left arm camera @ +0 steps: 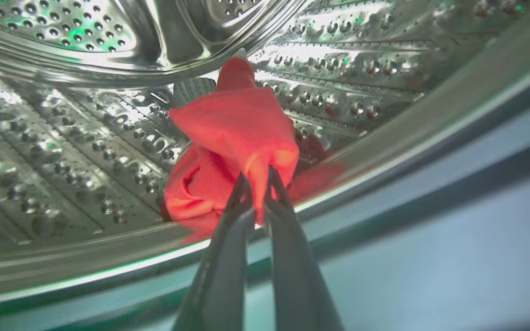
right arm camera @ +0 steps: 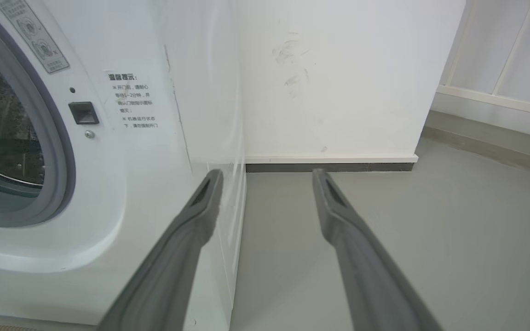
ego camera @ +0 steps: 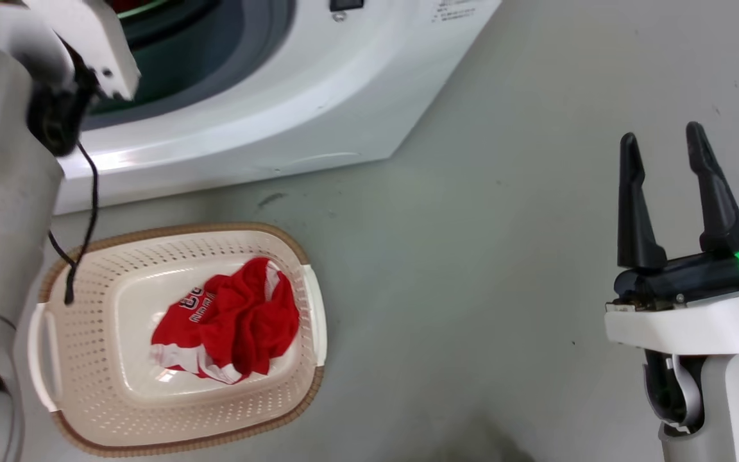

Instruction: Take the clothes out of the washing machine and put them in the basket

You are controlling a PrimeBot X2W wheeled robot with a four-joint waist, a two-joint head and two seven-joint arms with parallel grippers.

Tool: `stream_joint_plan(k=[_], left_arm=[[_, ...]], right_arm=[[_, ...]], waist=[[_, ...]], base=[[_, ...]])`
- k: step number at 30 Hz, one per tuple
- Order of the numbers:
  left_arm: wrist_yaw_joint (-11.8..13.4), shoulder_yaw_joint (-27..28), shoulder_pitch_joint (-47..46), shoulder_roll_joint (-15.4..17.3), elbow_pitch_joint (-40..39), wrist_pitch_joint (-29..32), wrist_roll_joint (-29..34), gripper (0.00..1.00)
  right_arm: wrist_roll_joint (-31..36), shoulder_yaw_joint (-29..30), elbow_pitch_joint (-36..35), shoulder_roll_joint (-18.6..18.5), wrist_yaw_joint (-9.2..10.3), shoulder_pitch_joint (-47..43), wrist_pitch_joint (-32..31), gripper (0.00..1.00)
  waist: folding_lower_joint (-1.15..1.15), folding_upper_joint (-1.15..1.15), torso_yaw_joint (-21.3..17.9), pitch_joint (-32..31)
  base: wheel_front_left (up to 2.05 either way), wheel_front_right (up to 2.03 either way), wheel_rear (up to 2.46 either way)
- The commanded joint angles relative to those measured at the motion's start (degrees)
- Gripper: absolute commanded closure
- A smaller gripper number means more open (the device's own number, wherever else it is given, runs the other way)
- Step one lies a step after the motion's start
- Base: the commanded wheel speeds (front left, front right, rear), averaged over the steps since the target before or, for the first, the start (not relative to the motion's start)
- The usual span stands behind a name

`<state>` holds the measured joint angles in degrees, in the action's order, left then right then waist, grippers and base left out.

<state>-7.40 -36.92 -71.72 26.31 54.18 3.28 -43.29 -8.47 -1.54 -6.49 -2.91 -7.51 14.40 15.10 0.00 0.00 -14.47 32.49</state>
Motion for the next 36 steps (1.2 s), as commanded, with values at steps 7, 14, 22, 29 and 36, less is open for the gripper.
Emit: stream_joint_plan(k=[7, 14, 22, 29, 36], left_arm=[[-0.03, -2.44, 6.11, 0.1, -3.04, -3.98, -2.26, 1.0], [-0.04, -4.03, 13.23, -0.86, -5.46, -10.36, -2.88, 1.0], [1.46, -3.87, 21.47, -1.93, -9.94, -16.39, -3.2, 1.0], [4.83, -3.39, 27.31, 0.07, -19.26, -18.12, -1.12, 1.0], [9.63, -2.27, 32.58, 3.64, -31.52, -18.31, 0.68, 1.0]], right_arm=[[1.22, 0.05, 0.7, 0.05, 0.04, -2.13, 0.09, 0.0], [2.02, -0.29, 1.31, 0.05, 0.04, -4.35, 0.09, 0.0], [2.73, -0.15, 1.95, 0.05, 0.04, -7.13, 0.09, 0.0], [3.3, -0.06, 2.23, 0.05, 0.04, -9.57, 0.09, 0.0], [3.76, -0.22, 2.47, 0.05, 0.04, -11.39, 0.09, 0.0]], waist=[[0.0, 0.0, 3.08, -5.36], [0.0, 0.0, 4.65, -10.13], [0.0, 0.0, 7.0, -16.05], [0.0, 0.0, 9.2, -20.33], [0.0, 0.0, 10.86, -23.39]], base=[[0.0, 0.0, 0.0], [0.0, 0.0, 0.0], [0.0, 0.0, 0.0], [0.0, 0.0, 0.0], [0.0, 0.0, 0.0]])
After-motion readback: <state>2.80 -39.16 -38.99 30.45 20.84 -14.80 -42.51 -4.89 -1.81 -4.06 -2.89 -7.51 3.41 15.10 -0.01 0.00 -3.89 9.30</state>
